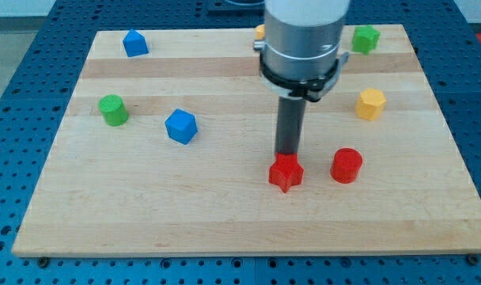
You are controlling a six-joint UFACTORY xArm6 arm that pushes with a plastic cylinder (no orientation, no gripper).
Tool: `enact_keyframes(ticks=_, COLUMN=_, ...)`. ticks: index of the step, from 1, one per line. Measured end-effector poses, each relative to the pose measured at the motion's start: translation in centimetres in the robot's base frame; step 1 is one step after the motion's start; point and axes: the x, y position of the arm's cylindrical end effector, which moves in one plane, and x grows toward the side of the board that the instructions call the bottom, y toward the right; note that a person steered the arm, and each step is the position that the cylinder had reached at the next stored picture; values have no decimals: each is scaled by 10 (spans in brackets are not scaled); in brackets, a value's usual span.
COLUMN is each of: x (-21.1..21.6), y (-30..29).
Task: Move the red star to the bottom left
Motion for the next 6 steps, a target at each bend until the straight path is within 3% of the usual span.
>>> enact_keyframes(ticks=3, x=-3, y=58)
enact_keyframes(ticks=6, x=20, y=41)
